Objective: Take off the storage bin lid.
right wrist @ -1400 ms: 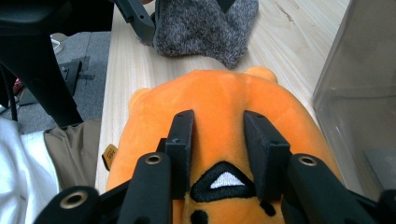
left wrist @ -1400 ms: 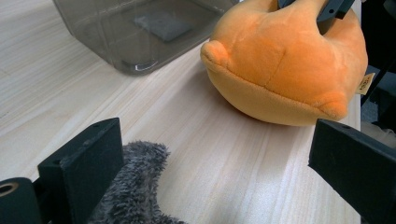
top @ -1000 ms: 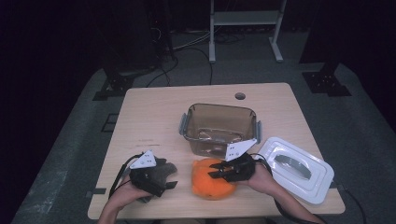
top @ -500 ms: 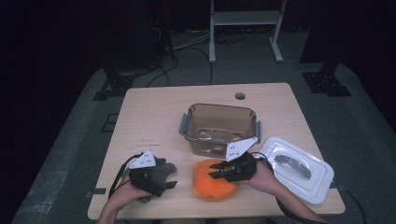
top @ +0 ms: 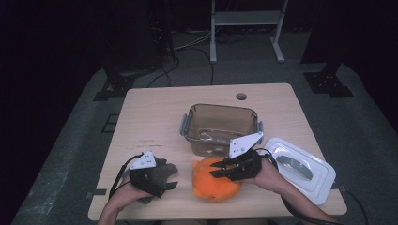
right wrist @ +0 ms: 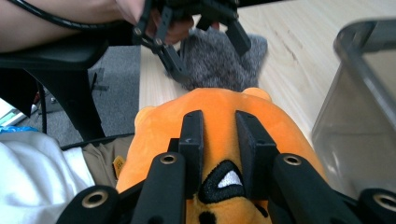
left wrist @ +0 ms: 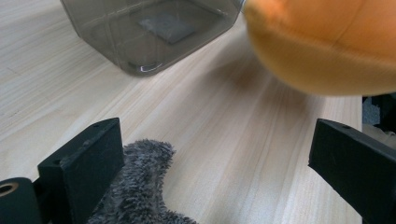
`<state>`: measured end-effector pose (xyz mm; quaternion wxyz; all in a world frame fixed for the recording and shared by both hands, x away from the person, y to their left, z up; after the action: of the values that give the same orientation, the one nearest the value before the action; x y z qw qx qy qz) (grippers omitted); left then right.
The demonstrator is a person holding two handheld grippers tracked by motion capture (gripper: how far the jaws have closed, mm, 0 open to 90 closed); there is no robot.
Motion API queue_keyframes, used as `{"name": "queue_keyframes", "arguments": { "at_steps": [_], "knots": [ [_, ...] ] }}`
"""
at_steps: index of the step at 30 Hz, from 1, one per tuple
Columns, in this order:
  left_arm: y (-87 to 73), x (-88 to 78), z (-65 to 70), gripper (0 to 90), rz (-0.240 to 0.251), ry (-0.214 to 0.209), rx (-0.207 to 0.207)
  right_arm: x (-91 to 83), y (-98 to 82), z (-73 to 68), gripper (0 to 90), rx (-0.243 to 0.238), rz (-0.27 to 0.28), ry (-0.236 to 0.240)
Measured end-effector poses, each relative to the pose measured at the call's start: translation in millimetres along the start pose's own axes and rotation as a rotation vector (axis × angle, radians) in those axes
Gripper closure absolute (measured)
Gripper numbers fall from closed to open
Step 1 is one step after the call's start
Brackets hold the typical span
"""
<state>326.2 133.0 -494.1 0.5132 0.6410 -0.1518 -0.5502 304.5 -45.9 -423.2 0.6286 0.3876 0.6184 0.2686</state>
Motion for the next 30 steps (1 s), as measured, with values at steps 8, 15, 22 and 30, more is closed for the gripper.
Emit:
{"name": "queue_keyframes", "arguments": {
  "at_steps": [8, 15, 22, 30],
  "knots": [
    [-0.8, 0.8, 0.2, 2.4, -0.004, -0.002, 0.001, -20.7, 23.8, -3.7, 72.7, -0.018, 0.03, -0.01],
    [-1.4, 1.1, -0.7, 2.4, -0.006, 0.0, 0.001, -38.2, 48.9, -5.0, 72.6, -0.06, 0.06, -0.037],
    [-1.3, 1.4, -0.2, 2.4, -0.005, -0.003, -0.001, -48.3, 70.7, -1.8, 72.5, -0.099, 0.054, -0.054],
    [-1.4, 1.2, -0.7, 2.4, -0.005, -0.004, -0.001, -50.9, 85.8, 8.0, 72.5, -0.102, 0.057, -0.059]
  ]
}}
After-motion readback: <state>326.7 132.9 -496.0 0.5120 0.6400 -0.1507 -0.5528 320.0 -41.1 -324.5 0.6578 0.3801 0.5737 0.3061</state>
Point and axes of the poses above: each handheld gripper's, and its own axes: x roughly forward along the jaws, y roughly out of its top, z roughly to its right, the point moved 10 cm from there along x, roughly forward along the jaws, and after that the axes turned 2 degrees about -x, right-handed, at the moved point
